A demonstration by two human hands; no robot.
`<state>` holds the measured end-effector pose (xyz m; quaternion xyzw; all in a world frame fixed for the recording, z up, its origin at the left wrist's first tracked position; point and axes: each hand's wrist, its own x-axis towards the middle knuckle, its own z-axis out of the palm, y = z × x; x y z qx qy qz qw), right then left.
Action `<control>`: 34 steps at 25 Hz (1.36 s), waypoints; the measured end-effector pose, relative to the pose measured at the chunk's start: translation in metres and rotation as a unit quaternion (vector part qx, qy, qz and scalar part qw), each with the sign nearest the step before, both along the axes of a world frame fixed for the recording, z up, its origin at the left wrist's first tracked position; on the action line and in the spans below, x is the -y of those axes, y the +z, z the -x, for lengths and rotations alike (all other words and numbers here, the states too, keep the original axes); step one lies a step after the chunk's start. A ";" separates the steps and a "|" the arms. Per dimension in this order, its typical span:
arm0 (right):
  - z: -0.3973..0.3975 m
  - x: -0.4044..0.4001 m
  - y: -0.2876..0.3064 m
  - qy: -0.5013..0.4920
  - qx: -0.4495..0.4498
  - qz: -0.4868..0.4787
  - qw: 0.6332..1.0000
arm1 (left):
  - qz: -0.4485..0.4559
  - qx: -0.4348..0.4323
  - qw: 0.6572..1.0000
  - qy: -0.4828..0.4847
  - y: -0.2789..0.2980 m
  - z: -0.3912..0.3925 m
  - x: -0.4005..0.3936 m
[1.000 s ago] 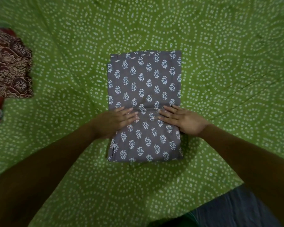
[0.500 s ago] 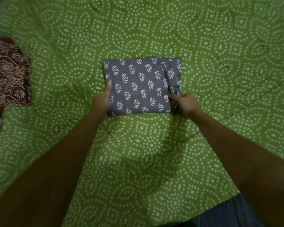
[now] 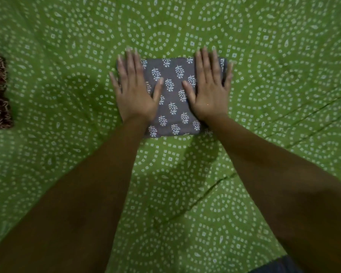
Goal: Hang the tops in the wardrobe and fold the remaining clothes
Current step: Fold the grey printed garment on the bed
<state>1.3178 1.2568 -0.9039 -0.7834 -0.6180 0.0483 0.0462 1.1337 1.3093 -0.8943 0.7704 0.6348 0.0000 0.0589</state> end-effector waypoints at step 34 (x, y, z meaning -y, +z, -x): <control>-0.103 0.342 0.396 -0.383 -0.313 0.003 0.869 | 0.184 0.330 0.925 0.042 0.390 -0.098 0.263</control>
